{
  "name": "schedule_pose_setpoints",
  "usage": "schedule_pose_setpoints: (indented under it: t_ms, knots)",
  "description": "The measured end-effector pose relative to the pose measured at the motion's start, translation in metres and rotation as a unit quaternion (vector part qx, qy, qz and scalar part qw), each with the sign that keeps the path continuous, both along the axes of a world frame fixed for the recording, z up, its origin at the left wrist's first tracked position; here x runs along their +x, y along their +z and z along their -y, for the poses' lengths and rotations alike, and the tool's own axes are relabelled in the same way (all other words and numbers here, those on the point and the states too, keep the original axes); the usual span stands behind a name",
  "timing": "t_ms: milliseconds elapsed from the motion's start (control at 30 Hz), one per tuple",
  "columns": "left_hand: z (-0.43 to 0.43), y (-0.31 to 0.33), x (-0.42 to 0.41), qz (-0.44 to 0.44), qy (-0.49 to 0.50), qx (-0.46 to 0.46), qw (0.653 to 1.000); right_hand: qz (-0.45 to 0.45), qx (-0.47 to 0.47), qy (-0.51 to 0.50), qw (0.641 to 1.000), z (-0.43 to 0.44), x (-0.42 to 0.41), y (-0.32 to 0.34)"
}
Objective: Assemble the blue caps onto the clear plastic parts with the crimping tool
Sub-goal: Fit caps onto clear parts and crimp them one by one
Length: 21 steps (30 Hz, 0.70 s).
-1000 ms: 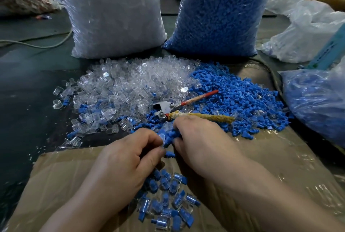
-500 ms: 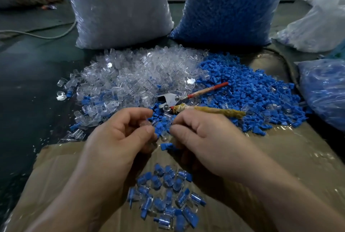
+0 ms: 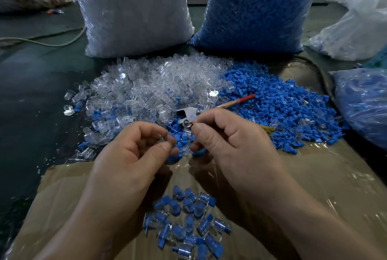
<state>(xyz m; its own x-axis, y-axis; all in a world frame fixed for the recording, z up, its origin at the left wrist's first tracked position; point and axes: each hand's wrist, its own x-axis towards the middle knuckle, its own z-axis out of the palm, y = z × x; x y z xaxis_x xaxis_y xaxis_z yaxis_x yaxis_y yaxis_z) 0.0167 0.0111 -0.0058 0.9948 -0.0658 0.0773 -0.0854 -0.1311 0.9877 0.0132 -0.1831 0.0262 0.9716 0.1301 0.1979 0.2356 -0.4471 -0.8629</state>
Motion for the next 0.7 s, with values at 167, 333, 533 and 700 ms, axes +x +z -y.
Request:
schedule_pose_setpoints:
  t_ms: [167, 333, 533, 700]
  knots:
    - [0.002, 0.003, -0.002, -0.078, 0.022, -0.139, 0.987, -0.122, 0.139, 0.008, 0.983, 0.004, 0.001, 0.007]
    - [0.000, 0.008, -0.002, -0.079, -0.029, -0.142, 0.986, -0.158, 0.158, 0.045, 0.974, 0.005, 0.000, 0.009]
    - [0.001, 0.008, -0.001, -0.059, -0.042, -0.143, 0.987, -0.191, 0.205, 0.107, 0.954, -0.001, -0.005, 0.014]
    - [0.003, 0.009, -0.001, -0.014, -0.038, -0.123, 0.992, -0.159, 0.183, 0.103, 0.965, -0.007, -0.008, 0.015]
